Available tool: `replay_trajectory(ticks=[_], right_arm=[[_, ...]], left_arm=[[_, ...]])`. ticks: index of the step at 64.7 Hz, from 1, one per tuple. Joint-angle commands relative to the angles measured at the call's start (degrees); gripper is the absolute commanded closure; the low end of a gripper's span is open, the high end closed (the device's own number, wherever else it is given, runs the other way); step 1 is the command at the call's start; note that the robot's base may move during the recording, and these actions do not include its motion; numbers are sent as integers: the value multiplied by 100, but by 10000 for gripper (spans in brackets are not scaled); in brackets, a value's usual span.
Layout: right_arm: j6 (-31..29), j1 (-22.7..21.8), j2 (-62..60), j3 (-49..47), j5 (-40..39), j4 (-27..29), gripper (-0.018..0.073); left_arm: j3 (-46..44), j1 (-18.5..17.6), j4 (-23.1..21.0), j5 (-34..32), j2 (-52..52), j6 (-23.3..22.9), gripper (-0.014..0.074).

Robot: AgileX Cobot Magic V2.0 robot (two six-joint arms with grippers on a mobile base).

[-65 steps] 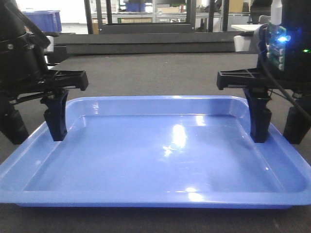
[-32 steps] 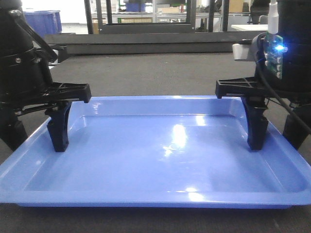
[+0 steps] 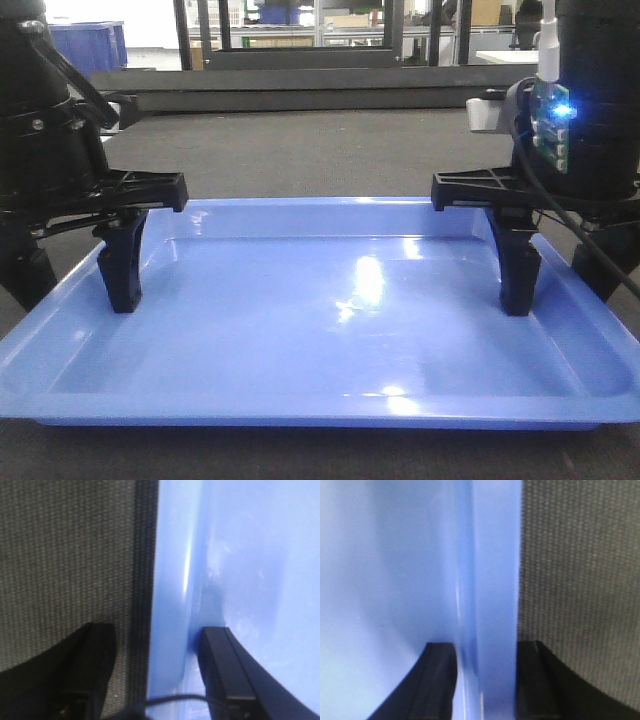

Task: Grab blue tray and place on right shelf
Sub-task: 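Close both grippers on the tray's side rims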

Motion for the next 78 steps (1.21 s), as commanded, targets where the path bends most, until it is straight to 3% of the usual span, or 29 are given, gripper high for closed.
replay_trajectory(ticks=[1, 18, 34, 54, 78], right_arm=[[-49, 1, -177, -131, -13, 1, 171], [-49, 1, -177, -135, 43, 1, 176], [-49, 1, -177, -135, 43, 5, 282], [-49, 1, -177, -135, 43, 5, 370], [-49, 1, -177, -135, 32, 5, 370]], left_arm=[[-139, 16, -62, -35, -209, -73, 310], [-139, 16, -62, -35, -209, -73, 310], [-139, 16, -62, -35, -209, -52, 319], [-139, 16, -62, -25, -209, -52, 584], [-139, 16, -62, 111, -209, -52, 608]])
